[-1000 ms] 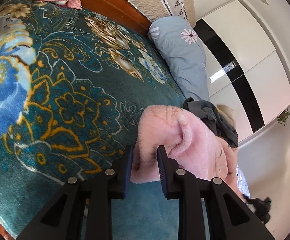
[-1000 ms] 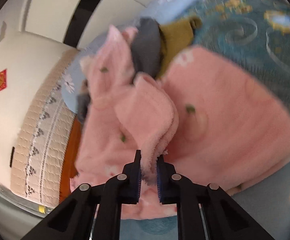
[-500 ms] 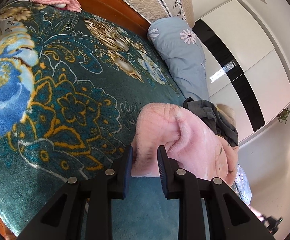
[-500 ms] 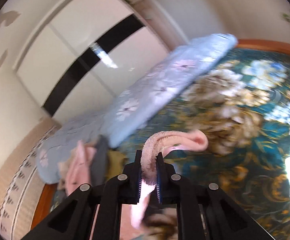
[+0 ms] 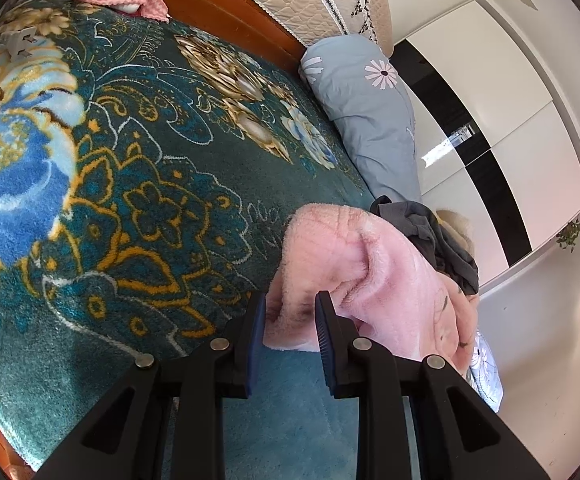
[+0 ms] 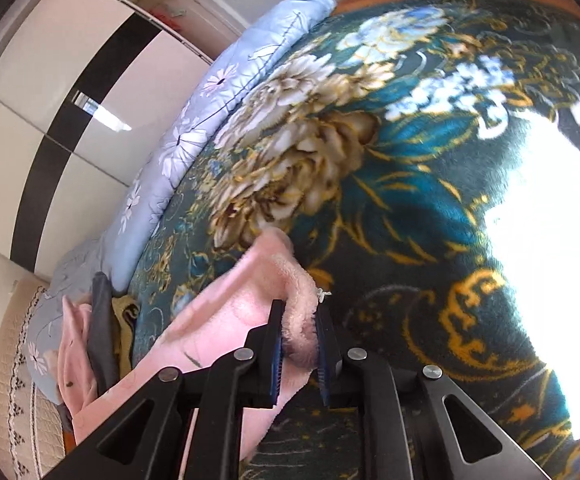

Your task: Fold clothes

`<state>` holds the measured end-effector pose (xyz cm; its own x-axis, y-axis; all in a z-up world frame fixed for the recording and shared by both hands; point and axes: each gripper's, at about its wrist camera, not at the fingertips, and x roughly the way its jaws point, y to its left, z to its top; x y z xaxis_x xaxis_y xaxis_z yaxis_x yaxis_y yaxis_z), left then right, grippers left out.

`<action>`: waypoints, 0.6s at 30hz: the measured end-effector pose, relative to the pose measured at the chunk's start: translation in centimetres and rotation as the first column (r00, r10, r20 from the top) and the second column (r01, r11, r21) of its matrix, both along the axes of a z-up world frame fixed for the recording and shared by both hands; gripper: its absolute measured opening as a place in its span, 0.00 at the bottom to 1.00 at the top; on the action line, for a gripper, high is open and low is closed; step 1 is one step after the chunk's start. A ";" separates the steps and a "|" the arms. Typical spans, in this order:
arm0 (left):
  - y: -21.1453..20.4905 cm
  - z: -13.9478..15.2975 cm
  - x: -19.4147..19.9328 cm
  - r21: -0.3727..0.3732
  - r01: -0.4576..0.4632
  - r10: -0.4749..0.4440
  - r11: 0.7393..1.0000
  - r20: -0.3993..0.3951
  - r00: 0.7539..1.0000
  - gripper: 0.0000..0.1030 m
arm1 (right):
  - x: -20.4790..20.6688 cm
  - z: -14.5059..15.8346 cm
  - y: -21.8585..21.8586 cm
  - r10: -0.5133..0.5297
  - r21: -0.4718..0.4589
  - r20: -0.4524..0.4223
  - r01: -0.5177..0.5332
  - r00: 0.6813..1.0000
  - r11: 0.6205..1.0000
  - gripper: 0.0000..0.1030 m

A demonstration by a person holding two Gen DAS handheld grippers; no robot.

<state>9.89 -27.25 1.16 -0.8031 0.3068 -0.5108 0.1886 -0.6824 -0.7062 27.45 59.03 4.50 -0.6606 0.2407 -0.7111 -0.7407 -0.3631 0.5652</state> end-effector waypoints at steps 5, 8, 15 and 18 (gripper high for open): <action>-0.2 0.3 -0.1 0.004 -0.005 0.005 1.000 -0.005 1.000 0.24 | 0.0 3.1 -1.2 -0.058 0.095 -0.021 0.059 0.998 0.994 0.63; -0.4 0.5 -0.2 0.004 -0.004 0.004 1.000 -0.010 1.000 0.24 | -2.6 4.6 -3.6 0.023 0.147 -0.016 -0.021 1.000 0.989 0.63; -0.6 1.0 0.0 -0.015 -0.008 0.008 1.000 -0.019 1.000 0.28 | -13.5 4.4 -15.2 0.427 0.144 -0.044 -0.417 0.903 0.897 0.64; -0.7 0.9 0.0 -0.027 -0.010 0.009 1.000 -0.006 1.000 0.34 | -17.9 3.3 -21.5 0.602 0.137 -0.040 -0.593 0.797 0.794 0.64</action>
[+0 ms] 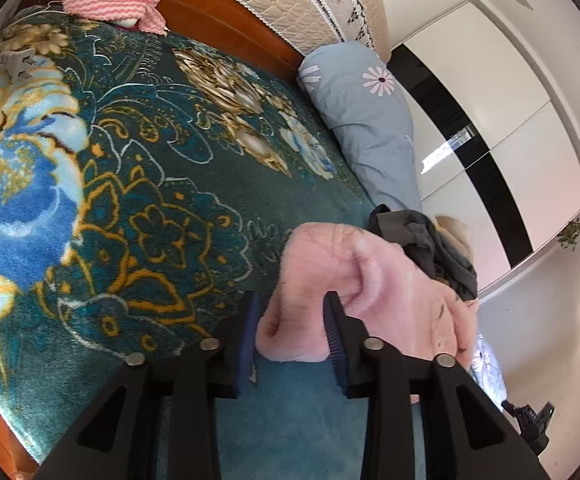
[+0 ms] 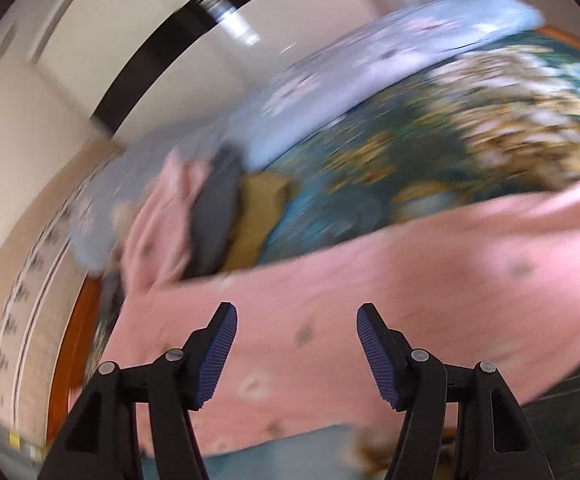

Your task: Fold clothes

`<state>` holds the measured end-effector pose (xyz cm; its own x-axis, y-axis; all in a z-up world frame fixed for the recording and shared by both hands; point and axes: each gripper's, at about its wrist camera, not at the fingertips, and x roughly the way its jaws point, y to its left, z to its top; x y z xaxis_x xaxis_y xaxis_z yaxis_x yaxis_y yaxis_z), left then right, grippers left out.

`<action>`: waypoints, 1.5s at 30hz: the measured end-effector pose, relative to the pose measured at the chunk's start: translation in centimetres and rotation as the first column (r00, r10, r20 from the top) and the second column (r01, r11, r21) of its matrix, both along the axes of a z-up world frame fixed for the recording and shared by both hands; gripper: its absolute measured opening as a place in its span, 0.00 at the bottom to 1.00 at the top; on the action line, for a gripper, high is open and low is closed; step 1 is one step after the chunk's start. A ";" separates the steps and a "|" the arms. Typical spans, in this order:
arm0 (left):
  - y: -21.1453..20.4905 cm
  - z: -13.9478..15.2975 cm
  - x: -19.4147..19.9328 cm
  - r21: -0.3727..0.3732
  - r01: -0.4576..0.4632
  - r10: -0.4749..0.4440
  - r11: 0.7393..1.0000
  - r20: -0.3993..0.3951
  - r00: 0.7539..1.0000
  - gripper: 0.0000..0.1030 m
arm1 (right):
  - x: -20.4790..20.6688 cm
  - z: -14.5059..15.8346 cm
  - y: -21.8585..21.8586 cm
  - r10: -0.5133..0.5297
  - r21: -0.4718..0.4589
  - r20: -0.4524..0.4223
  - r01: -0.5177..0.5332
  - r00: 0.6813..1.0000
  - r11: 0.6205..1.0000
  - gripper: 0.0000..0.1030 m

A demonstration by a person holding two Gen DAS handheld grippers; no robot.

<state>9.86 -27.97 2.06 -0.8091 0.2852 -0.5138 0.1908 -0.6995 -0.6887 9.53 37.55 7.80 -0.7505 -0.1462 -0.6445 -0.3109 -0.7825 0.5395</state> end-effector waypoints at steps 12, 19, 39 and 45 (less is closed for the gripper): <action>3.6 -0.6 -2.0 -0.208 0.099 -0.067 0.973 0.156 0.985 0.34 | -4.9 -4.0 -14.1 0.342 0.055 0.087 -0.347 0.936 0.936 0.65; 2.8 -0.7 -2.3 -0.178 0.062 -0.036 0.982 0.144 0.989 0.34 | -9.7 0.3 -16.4 0.382 0.125 0.036 -0.383 0.924 0.915 0.66; 2.4 -0.2 -3.8 -0.213 0.021 0.003 0.977 0.109 0.994 0.34 | -20.2 -0.1 -18.0 0.435 0.260 0.083 -0.441 0.897 0.859 0.66; 2.7 -0.2 -3.4 -0.229 0.024 0.004 0.973 0.117 0.993 0.34 | -17.0 0.4 -18.8 0.470 0.254 0.095 -0.478 0.878 0.841 0.23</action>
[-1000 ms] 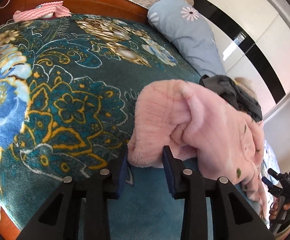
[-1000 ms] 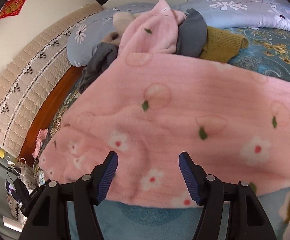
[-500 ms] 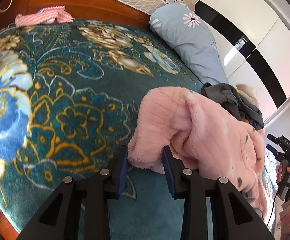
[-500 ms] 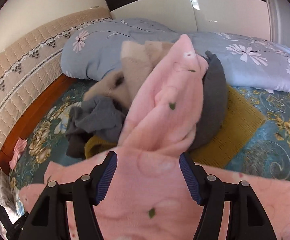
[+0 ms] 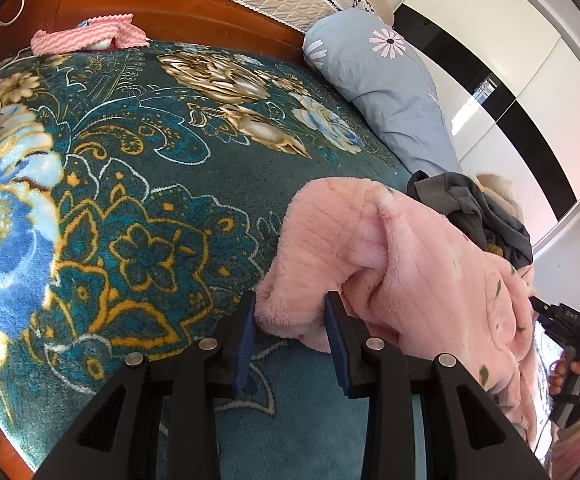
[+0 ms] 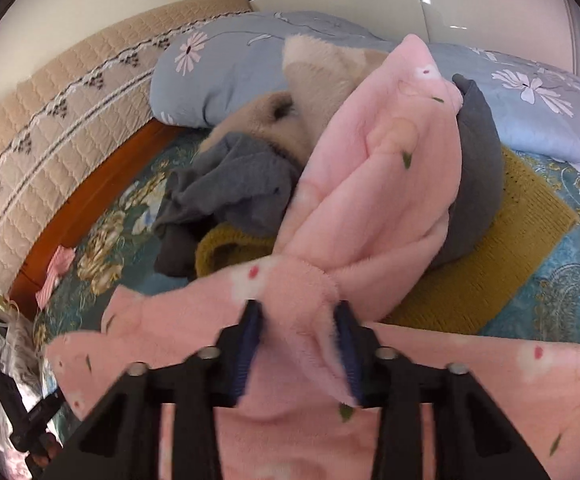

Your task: Fold clothes

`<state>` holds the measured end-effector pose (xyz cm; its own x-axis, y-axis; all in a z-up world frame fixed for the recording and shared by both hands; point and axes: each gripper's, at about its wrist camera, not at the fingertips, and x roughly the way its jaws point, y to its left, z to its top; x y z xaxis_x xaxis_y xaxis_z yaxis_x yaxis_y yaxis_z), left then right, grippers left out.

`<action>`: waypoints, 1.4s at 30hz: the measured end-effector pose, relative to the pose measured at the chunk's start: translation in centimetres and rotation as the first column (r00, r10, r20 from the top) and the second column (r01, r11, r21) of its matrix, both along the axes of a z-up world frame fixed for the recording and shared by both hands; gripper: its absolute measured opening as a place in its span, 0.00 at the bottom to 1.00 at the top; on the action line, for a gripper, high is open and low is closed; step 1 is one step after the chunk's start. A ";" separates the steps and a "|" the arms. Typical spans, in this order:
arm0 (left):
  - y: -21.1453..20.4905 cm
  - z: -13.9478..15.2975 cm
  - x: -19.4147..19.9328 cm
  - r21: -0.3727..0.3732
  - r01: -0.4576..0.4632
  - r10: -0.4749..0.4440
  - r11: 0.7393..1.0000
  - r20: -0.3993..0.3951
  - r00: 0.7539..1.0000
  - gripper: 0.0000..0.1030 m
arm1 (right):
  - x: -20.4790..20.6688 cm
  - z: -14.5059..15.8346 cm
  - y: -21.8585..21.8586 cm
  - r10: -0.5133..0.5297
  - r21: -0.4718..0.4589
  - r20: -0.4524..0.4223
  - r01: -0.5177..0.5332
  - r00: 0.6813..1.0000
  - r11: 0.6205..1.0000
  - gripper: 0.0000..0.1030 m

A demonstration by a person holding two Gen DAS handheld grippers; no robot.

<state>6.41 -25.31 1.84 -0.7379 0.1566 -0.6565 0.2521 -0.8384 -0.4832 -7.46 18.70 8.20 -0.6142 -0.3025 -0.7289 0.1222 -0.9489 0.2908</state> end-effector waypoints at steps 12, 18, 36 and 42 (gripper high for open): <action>-2.2 0.8 4.3 0.040 -0.078 0.079 0.996 -0.020 0.997 0.36 | 12.2 1.3 -2.7 0.190 -0.104 -0.040 -0.193 0.981 0.976 0.14; -1.1 3.2 7.3 -0.004 -0.077 0.076 0.997 -0.087 0.993 0.43 | 18.3 -0.7 -3.4 0.288 -0.158 -0.018 -0.287 0.957 0.945 0.14; 18.5 11.0 -5.3 -0.161 0.287 -0.276 0.944 0.089 0.957 0.66 | 20.7 0.1 2.8 0.282 -0.105 -0.135 -0.297 0.950 0.949 0.65; 24.1 9.6 -12.0 -0.258 0.277 -0.203 0.925 0.279 0.939 0.66 | 20.5 -2.9 8.1 0.043 -0.160 -0.160 -0.069 0.986 0.985 0.66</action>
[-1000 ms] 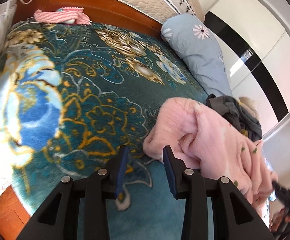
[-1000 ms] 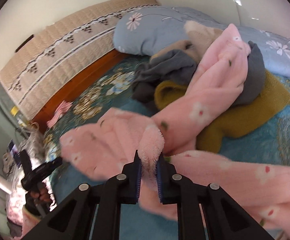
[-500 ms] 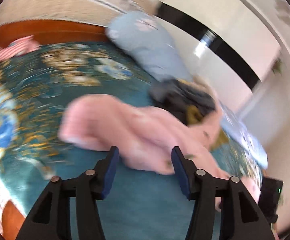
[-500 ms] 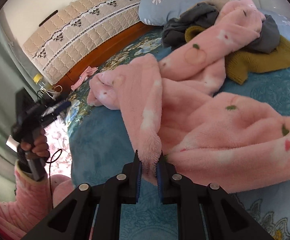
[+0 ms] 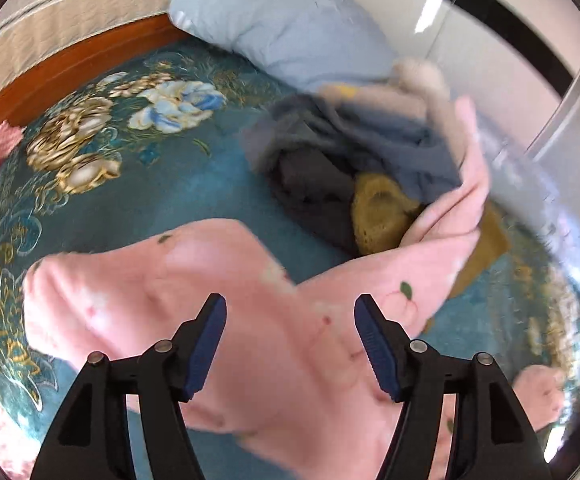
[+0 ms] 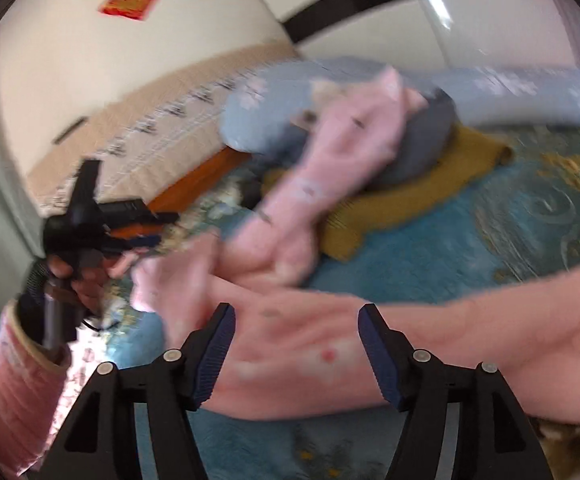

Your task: Fold clothes

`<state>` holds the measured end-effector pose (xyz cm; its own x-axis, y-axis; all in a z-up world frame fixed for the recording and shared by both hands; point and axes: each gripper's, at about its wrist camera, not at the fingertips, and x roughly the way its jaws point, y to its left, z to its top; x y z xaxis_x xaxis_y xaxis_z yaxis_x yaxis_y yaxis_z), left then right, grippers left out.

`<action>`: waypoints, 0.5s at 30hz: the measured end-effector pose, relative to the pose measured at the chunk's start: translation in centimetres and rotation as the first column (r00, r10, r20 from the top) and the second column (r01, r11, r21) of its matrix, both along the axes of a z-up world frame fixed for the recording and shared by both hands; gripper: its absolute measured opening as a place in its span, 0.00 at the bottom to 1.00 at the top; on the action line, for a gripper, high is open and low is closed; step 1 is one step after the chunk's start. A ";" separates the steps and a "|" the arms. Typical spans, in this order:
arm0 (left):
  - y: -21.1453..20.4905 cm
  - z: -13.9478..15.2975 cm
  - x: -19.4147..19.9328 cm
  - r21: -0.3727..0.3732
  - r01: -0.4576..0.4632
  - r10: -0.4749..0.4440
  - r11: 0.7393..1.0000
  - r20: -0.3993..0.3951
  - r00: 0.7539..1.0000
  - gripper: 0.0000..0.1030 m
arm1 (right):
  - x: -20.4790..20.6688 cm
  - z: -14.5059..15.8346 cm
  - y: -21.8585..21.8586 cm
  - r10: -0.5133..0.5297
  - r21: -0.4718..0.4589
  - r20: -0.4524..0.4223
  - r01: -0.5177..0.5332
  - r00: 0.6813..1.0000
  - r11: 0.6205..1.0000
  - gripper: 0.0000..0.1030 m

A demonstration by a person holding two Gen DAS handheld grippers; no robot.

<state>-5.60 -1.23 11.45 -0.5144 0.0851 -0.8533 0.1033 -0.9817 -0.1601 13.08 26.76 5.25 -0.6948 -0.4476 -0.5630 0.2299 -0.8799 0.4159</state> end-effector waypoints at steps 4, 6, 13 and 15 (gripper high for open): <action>4.6 -2.7 -2.2 -0.228 0.085 -0.059 0.970 0.119 0.991 0.66 | 0.0 0.0 1.9 -0.031 -0.078 -0.012 0.030 0.999 0.996 0.70; 6.6 -4.6 -2.4 -0.314 0.171 -0.122 0.934 0.169 0.978 0.66 | -0.1 -0.3 2.1 -0.042 -0.069 -0.010 0.041 0.999 0.997 0.72; 5.7 -6.0 -1.3 -0.508 0.173 -0.111 0.844 0.151 0.982 0.07 | -0.9 -0.9 2.8 -0.025 -0.077 0.049 0.029 0.998 0.997 0.73; 4.3 -5.0 -0.7 -0.478 0.155 -0.108 0.865 0.125 0.986 0.05 | -0.9 -1.2 2.7 -0.023 -0.073 0.061 0.028 0.998 0.997 0.73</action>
<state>-6.30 3.03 6.40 -0.4460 -0.2897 -0.8468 -0.0411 -0.9385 0.3427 12.16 29.47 4.07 -0.6726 -0.4720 -0.5700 0.1808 -0.8517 0.4919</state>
